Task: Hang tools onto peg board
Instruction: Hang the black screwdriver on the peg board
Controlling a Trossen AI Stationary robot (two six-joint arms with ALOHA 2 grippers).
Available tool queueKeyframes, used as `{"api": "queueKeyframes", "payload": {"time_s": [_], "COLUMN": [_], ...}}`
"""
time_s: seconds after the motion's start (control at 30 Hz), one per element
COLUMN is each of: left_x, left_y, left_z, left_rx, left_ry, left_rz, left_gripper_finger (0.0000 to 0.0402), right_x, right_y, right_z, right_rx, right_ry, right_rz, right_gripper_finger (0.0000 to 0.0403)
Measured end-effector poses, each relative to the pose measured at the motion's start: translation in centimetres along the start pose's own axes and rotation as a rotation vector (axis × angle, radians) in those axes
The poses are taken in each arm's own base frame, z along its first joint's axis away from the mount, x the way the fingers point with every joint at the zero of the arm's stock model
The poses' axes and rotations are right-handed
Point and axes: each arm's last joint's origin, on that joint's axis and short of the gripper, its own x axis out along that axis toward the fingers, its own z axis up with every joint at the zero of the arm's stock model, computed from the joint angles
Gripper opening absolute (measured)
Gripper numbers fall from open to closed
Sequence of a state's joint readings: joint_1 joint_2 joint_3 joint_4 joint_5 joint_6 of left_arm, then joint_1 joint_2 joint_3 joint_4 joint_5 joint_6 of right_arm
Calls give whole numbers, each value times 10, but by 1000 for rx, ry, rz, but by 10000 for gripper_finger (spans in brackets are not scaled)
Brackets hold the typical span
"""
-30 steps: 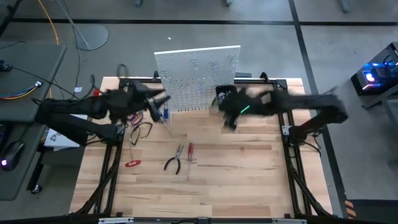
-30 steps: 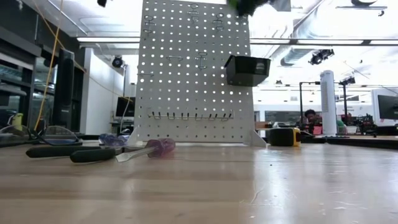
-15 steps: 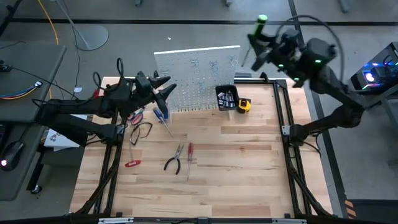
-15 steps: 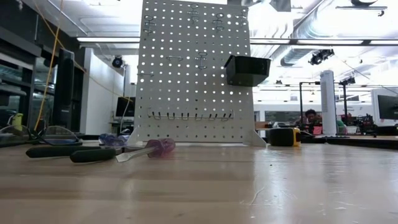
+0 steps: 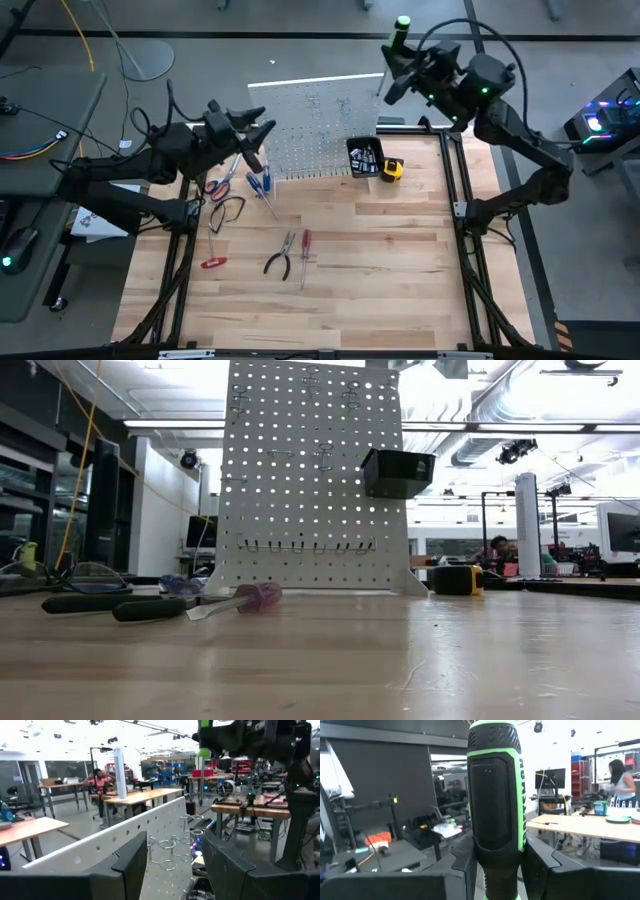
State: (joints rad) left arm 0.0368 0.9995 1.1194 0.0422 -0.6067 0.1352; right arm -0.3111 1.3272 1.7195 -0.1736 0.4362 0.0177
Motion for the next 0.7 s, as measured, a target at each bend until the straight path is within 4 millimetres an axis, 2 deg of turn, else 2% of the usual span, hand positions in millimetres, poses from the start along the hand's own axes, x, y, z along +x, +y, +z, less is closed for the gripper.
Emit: {"api": "queueKeyframes", "payload": {"time_s": [0.7], "left_x": [1], "left_y": [-1], "left_z": [-3], "left_rx": [70], "left_ry": [26], "left_rz": [0], "left_gripper_finger": [172], "right_x": [11], "right_y": [2], "right_z": [-24], "right_rx": [-60], "right_ry": [146], "right_rz": [-49], "right_gripper_finger": [96]}}
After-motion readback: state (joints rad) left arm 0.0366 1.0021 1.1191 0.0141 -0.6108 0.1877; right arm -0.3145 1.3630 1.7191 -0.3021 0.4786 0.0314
